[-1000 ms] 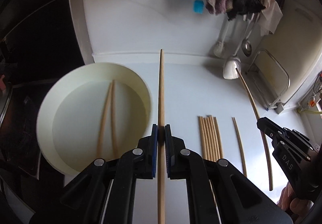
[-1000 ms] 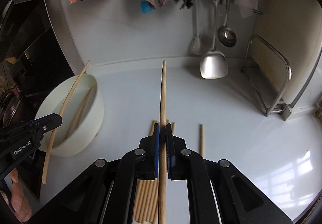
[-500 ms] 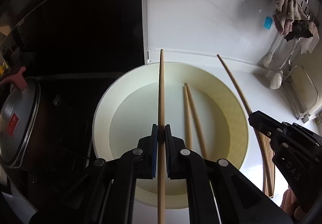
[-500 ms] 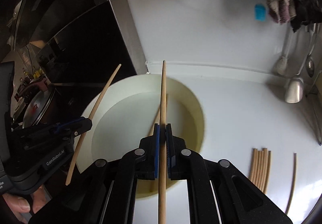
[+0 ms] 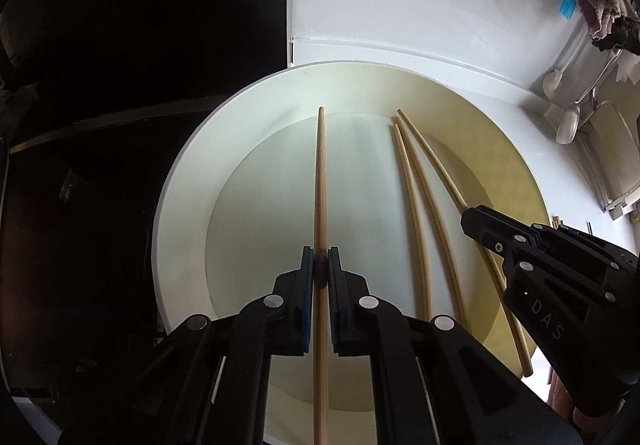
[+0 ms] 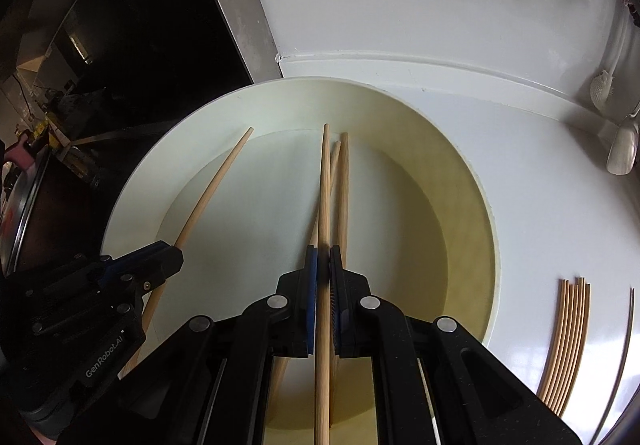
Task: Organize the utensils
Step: 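Carry the held chopsticks with both tools over the white basin, then open both tools to drop the chopsticks into the basin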
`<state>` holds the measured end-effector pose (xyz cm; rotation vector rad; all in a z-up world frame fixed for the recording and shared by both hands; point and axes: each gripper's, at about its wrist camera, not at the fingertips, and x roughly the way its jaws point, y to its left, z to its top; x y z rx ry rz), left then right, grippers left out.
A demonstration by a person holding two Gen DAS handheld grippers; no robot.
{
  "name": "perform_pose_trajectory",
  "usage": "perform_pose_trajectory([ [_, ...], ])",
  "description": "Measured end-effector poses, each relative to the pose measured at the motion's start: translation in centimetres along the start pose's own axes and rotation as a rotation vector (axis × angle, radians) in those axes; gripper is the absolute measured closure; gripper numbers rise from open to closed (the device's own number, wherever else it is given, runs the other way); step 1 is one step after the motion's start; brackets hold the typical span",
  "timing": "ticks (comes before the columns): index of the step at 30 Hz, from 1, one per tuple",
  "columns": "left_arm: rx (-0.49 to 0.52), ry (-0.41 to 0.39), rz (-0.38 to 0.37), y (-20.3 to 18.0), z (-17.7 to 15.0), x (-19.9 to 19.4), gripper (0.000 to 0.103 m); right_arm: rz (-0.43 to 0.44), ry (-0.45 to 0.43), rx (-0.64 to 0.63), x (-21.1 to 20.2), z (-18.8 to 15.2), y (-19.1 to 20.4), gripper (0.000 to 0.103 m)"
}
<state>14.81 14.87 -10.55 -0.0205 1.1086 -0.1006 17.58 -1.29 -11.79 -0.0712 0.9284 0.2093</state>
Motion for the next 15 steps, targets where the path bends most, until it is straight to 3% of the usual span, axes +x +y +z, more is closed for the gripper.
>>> perform_pose_trajectory([
  [5, -0.016, -0.012, 0.001, 1.1, 0.6, -0.4, 0.090, -0.028, -0.002, -0.002, 0.2, 0.4, -0.2, 0.097],
  [9, -0.028, -0.052, 0.020, 1.6, 1.0, -1.4, 0.040, -0.045, -0.011, 0.019, -0.4, 0.4, -0.8, 0.091],
  [10, -0.034, -0.064, 0.023, 1.7, 1.0, -1.8, 0.037, -0.048, -0.016, 0.022, -0.7, 0.4, -1.0, 0.091],
  [15, -0.046, -0.070, 0.022, 1.9, 0.6, -2.8, 0.036, -0.040, -0.034, 0.039, -2.5, -0.4, -1.3, 0.084],
])
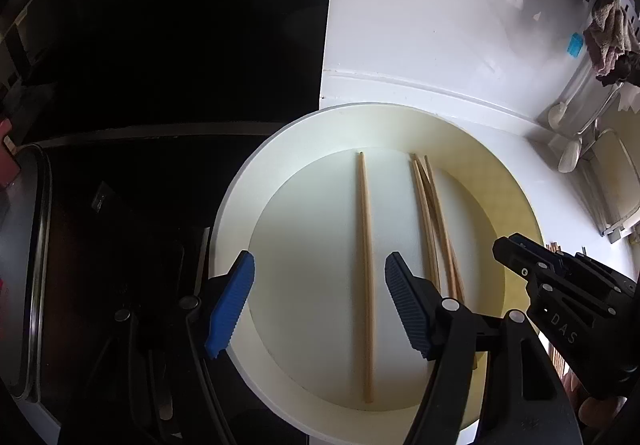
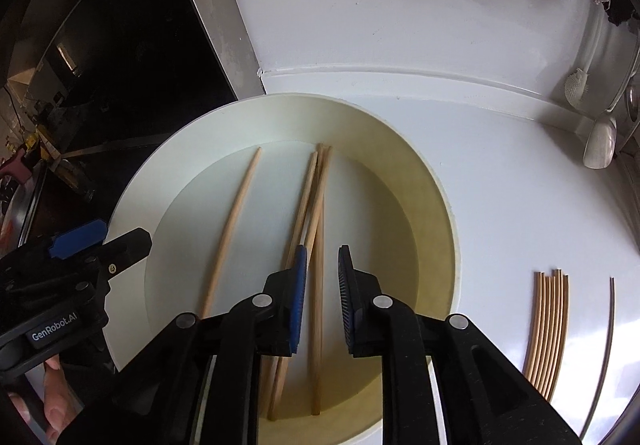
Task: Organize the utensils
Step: 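Open both tools to drop the chopsticks into the basin, then lift both open tools away from the basin toward the pile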
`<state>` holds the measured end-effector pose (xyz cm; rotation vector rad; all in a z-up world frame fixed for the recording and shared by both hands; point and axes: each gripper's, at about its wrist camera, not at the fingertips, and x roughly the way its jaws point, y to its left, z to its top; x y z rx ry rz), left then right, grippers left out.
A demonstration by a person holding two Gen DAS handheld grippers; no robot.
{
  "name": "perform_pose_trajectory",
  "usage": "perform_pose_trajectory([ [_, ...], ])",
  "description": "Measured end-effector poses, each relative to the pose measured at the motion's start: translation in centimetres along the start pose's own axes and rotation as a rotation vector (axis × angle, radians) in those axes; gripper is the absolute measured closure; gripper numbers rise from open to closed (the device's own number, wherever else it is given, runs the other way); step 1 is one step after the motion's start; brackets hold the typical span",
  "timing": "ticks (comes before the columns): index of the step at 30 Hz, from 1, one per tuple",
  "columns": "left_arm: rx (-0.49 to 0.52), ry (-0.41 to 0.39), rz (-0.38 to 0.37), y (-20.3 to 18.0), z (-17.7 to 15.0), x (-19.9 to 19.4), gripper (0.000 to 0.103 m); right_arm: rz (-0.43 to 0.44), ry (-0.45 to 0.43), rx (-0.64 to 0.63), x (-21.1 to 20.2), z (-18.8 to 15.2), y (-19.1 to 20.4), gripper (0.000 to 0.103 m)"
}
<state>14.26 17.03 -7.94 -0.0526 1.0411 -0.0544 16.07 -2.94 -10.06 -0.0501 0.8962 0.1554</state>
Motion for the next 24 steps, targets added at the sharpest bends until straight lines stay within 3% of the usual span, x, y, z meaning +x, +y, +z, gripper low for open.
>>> perform_pose_trajectory([
  [7, 0.001, -0.024, 0.008, -0.4, -1.2, -2.1, 0.027, 0.020, -0.017, 0.011, -1.9, -1.6, -0.2, 0.077],
  [17, 0.020, -0.082, 0.030, -2.0, -3.2, -6.0, 0.018, -0.022, -0.087, -0.014, -6.5, -4.2, -1.0, 0.066],
  [21, 0.034, -0.104, 0.041, -3.3, -4.2, -7.5, 0.013, -0.035, -0.113, -0.016, -8.3, -5.2, -2.2, 0.052],
  [24, 0.050, -0.116, 0.042, -4.7, -4.8, -8.4, 0.013, -0.055, -0.132, -0.021, -9.6, -6.1, -3.5, 0.048],
])
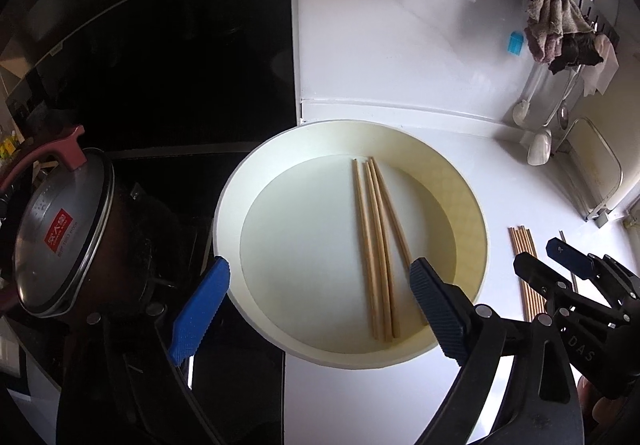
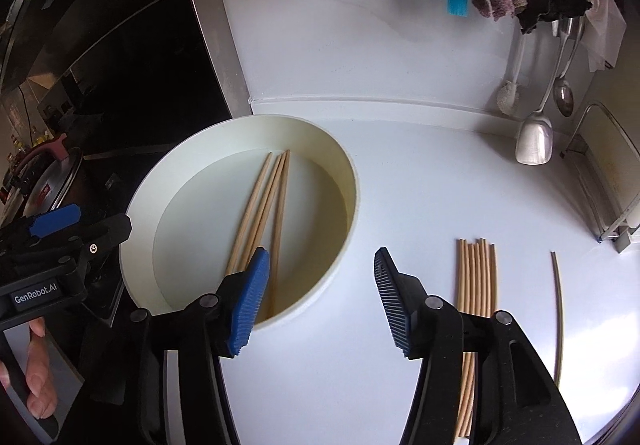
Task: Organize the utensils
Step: 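Lift both open tools away from the basin toward the pile, then lower both open tools over the chopstick row on the counter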
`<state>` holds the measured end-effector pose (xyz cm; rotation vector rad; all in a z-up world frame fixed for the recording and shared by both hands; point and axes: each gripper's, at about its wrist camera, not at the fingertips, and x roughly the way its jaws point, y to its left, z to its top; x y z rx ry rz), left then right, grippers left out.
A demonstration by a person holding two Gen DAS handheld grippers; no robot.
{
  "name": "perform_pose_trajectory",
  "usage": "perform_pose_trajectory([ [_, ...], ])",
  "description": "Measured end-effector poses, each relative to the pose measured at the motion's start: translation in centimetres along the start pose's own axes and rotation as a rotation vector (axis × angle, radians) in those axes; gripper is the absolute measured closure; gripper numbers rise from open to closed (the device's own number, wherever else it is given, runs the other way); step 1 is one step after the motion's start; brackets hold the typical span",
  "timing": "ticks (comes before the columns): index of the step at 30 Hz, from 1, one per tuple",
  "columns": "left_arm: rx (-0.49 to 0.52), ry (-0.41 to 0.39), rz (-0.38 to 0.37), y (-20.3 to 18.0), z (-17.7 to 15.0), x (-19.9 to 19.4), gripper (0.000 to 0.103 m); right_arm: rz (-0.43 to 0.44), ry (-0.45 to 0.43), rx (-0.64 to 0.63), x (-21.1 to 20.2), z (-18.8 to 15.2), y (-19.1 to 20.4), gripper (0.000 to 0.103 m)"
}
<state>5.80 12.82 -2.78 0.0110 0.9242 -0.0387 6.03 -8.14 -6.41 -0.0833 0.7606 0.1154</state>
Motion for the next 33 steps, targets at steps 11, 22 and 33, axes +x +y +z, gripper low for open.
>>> perform_pose_trajectory([
  [11, 0.045, -0.028, -0.080, -9.1, -1.9, -1.8, 0.012, -0.078, 0.001, 0.069, -4.4, -3.4, -9.2, 0.044],
  [22, 0.084, 0.024, -0.136, -19.1, -5.9, 0.9, 0.007, -0.233, 0.042, 0.214, -6.2, -10.5, -22.8, 0.043],
  [33, 0.054, 0.073, -0.068, -23.0, -9.0, 6.9, 0.007, -0.231, 0.039, 0.251, -1.0, -14.3, -29.0, 0.043],
])
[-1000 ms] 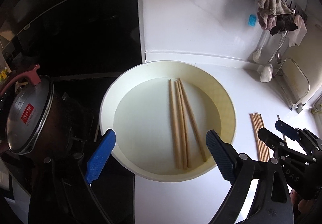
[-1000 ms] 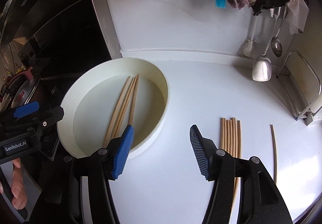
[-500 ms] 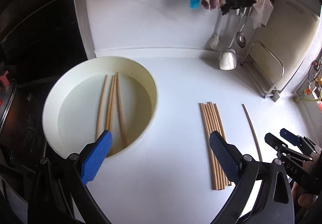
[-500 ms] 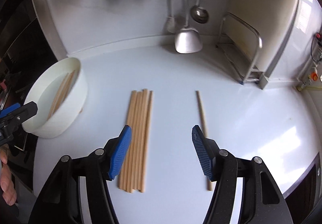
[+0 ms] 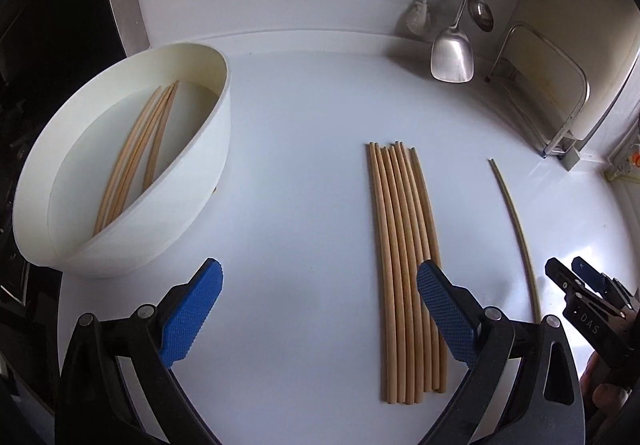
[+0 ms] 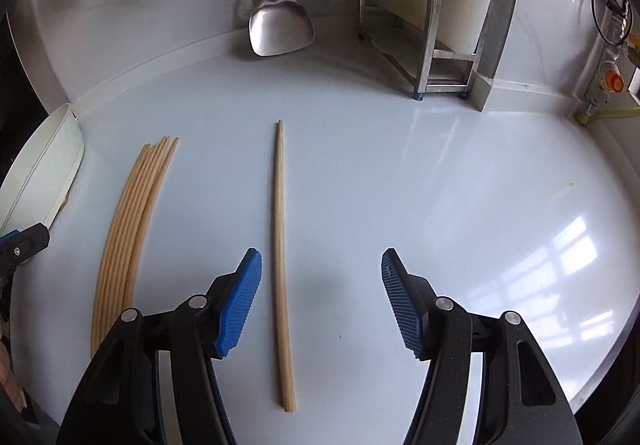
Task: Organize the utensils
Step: 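Lower both open tools over the chopstick row on the counter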
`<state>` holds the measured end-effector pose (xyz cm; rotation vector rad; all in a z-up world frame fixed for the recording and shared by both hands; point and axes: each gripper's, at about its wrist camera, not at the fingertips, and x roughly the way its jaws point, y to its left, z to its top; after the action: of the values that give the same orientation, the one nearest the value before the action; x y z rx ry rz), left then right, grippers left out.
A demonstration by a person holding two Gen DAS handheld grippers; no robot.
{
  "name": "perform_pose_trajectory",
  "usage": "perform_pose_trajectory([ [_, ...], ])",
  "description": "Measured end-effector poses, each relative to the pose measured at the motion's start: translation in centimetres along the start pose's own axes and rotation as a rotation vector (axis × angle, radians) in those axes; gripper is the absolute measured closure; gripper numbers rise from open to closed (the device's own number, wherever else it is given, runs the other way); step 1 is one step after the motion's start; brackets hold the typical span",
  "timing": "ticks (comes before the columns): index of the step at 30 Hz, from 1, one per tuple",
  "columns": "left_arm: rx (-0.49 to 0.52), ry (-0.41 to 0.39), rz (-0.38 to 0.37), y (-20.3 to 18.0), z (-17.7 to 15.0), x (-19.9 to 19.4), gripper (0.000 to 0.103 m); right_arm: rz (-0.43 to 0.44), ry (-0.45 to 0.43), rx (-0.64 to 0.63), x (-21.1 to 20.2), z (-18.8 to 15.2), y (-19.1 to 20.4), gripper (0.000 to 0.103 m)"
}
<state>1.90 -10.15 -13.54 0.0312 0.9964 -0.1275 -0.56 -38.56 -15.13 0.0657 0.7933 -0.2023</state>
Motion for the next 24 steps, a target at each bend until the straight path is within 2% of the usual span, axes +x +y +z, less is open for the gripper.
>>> perform_pose_trajectory([
  [9, -0.014, 0.014, 0.019, -0.3, -1.5, 2.8, 0.007, 0.034, -0.037, -0.020, 0.9, -0.4, 0.3, 0.043],
  [24, -0.004, 0.023, 0.032, -0.5, -1.9, 4.3, 0.007, 0.010, -0.037, -0.043, 1.3, -0.9, 0.8, 0.043],
])
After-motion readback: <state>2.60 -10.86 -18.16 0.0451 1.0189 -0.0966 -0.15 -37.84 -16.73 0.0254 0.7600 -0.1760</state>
